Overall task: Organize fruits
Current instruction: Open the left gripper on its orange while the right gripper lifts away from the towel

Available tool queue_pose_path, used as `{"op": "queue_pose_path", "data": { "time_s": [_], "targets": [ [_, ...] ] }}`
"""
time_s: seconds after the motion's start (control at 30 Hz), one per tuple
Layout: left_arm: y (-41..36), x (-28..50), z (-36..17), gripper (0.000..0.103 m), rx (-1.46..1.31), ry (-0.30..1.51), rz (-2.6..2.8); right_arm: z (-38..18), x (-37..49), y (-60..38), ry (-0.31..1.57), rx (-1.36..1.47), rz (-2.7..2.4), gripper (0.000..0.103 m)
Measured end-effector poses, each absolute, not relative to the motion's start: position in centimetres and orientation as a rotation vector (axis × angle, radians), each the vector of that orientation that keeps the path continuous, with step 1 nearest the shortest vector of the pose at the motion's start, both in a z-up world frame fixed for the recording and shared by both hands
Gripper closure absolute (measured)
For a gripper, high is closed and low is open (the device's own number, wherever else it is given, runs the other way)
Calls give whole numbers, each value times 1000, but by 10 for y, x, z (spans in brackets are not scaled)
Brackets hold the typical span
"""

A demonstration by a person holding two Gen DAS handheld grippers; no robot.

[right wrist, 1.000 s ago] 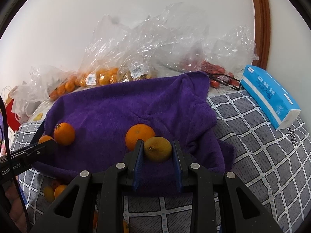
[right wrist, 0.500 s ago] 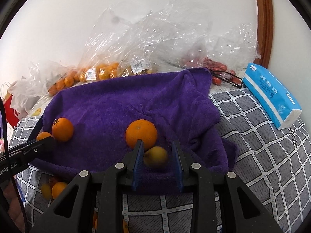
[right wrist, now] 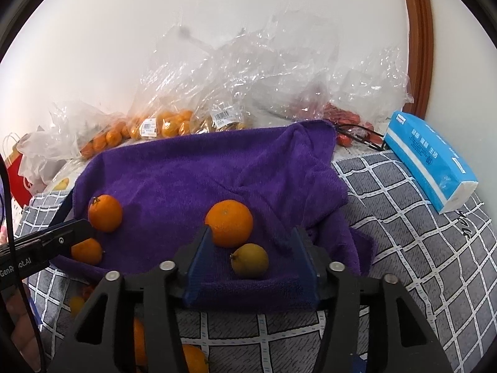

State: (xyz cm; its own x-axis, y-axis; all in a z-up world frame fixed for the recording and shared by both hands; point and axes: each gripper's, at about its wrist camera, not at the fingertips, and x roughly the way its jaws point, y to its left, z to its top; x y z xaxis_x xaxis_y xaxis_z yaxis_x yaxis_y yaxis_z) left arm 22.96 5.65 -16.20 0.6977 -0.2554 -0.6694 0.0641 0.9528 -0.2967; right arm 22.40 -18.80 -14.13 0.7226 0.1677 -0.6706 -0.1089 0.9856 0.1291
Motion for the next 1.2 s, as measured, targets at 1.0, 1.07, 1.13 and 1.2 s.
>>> {"op": "queue_pose_path", "data": {
  "time_s": [1.0,1.07,1.13,1.2],
  "targets": [
    [50,195,-130,45,-212,599,-149,-105,190,-179,686,65,113,28],
    [50,192,-128,44,-206,588,-148,-99,182,-181,693,64,109,24],
    [51,191,-126,44,-204,593,-142,-94,175,-184,709,70,84,20],
    [52,189,-122,44,-212,589,-151,-90,165,-188,706,84,75,20]
  ]
}}
